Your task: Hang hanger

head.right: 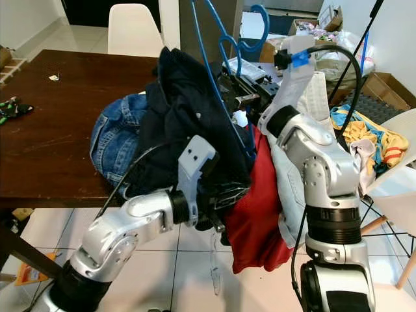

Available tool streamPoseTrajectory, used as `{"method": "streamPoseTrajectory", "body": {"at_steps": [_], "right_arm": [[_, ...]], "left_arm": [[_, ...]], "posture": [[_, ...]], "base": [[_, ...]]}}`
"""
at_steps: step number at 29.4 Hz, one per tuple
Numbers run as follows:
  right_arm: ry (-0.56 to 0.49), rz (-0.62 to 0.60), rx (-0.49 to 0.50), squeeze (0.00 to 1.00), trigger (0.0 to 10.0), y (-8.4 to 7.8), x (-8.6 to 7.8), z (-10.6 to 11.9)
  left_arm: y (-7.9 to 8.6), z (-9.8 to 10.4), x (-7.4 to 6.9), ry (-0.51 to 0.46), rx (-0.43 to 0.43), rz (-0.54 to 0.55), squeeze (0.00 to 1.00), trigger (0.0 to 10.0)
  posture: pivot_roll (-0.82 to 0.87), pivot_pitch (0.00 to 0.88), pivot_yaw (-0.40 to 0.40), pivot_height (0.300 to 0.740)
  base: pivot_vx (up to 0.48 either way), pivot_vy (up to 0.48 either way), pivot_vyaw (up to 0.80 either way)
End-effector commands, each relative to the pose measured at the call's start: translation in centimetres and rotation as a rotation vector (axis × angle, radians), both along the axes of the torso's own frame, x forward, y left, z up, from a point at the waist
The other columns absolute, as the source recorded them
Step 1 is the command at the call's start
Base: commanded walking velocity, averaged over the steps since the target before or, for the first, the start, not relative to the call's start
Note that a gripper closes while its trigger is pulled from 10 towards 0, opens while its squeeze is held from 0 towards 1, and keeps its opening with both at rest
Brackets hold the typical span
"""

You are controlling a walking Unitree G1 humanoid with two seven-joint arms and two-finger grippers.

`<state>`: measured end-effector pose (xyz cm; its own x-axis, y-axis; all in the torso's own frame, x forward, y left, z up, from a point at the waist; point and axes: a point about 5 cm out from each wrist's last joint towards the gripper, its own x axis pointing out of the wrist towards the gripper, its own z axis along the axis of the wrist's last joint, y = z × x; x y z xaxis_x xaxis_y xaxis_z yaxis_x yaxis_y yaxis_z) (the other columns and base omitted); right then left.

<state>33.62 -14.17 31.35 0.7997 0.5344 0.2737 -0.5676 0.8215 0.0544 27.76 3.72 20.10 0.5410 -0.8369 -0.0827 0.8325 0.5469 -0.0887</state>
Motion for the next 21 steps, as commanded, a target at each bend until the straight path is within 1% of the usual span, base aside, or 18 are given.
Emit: {"method": "streamPoseTrajectory", "body": {"at_steps": [1, 2, 3, 4, 6, 7, 9, 11, 12, 13, 14, 15, 17, 18, 19, 21], "right_arm": [[-0.003, -0.005, 0.003, 0.0, 10.0, -0.2, -0.1, -0.1], [-0.003, -0.005, 0.003, 0.0, 10.0, -0.2, -0.2, -0.1], [-0.003, -0.005, 0.003, 0.0, 10.0, -0.2, -0.2, -0.1], [-0.003, -0.005, 0.003, 0.0, 10.0, -0.2, -0.2, -0.1], [-0.003, -0.005, 0.002, 0.0, 10.0, -0.2, -0.2, -0.1], [-0.003, -0.005, 0.002, 0.0, 10.0, -0.2, -0.2, -0.1], [-0.003, -0.006, 0.0, 0.0, 10.0, -0.2, -0.2, -0.1], [-0.003, -0.006, 0.0, 0.0, 10.0, -0.2, -0.2, -0.1], [-0.003, -0.006, -0.001, 0.0, 10.0, -0.2, -0.2, -0.1], [-0.003, -0.006, -0.001, 0.0, 10.0, -0.2, -0.2, -0.1], [-0.003, -0.006, -0.003, 0.0, 10.0, -0.2, -0.2, -0.1], [-0.003, -0.007, -0.005, 0.0, 10.0, -0.2, -0.2, -0.1], [-0.003, -0.007, -0.005, 0.0, 10.0, -0.2, -0.2, -0.1], [-0.004, -0.008, -0.006, 0.0, 10.0, -0.3, -0.2, -0.1], [-0.004, -0.008, -0.006, 0.0, 10.0, -0.3, -0.2, -0.1], [-0.005, -0.005, -0.01, 0.0, 10.0, -0.2, -0.1, 0.0]], "left_arm": [[0.9, -0.1, 0.5, 0.019, 0.007, 0.047, 1.0, 10.0], [1.6, 0.6, 1.0, 0.006, -0.018, 0.068, 1.0, 10.0], [1.6, 0.6, 1.0, 0.006, -0.018, 0.068, 1.0, 10.0], [2.1, 1.1, 1.2, -0.003, -0.035, 0.08, 1.0, 10.0], [3.1, 2.8, 1.7, -0.043, -0.084, 0.086, 1.0, 10.0], [3.1, 2.8, 1.7, -0.043, -0.084, 0.086, 1.0, 10.0], [4.0, 4.7, 1.9, -0.075, -0.15, 0.078, 1.0, 10.0], [4.0, 4.7, 1.9, -0.075, -0.15, 0.078, 1.0, 10.0], [4.5, 5.8, 1.8, -0.085, -0.205, 0.059, 1.0, 10.0], [4.5, 5.8, 1.8, -0.085, -0.205, 0.059, 1.0, 10.0], [4.9, 6.9, 1.5, -0.091, -0.266, 0.027, 1.0, 10.0], [5.4, 8.0, 0.9, -0.104, -0.321, -0.036, 1.0, 10.0], [5.4, 8.0, 0.9, -0.104, -0.321, -0.036, 1.0, 10.0], [5.7, 8.8, 0.4, -0.12, -0.356, -0.086, 1.0, 10.0], [5.7, 8.8, 0.4, -0.12, -0.356, -0.086, 1.0, 10.0], [6.6, 10.5, -0.4, -0.156, -0.448, -0.149, 1.0, 10.0]], "posture": [[0.18, 0.133, -0.057, 0.74], [0.18, 0.133, -0.057, 0.74], [0.18, 0.133, -0.057, 0.74], [0.18, 0.133, -0.057, 0.74], [0.18, 0.133, -0.059, 0.74], [0.18, 0.133, -0.059, 0.74], [0.18, 0.132, -0.058, 0.74], [0.18, 0.132, -0.058, 0.74], [0.18, 0.131, -0.059, 0.74], [0.18, 0.131, -0.059, 0.74], [0.18, 0.13, -0.059, 0.74], [0.18, 0.13, -0.06, 0.74], [0.18, 0.13, -0.06, 0.74], [0.18, 0.13, -0.06, 0.74], [0.18, 0.13, -0.06, 0.74], [0.18, 0.127, -0.066, 0.74]], "base": [[0.0, 0.0, 0.0], [0.0, 0.0, 0.0], [0.0, 0.0, 0.0], [0.0, 0.0, 0.0], [0.0, 0.0, 0.0], [0.0, 0.0, 0.0], [0.0, 0.0, 0.0], [0.0, 0.0, 0.0], [0.0, 0.0, 0.0], [0.0, 0.0, 0.0], [0.0, 0.0, 0.0], [0.0, 0.0, 0.0], [0.0, 0.0, 0.0], [0.0, 0.0, 0.0], [0.0, 0.0, 0.0], [0.0, 0.0, 0.0]]}}
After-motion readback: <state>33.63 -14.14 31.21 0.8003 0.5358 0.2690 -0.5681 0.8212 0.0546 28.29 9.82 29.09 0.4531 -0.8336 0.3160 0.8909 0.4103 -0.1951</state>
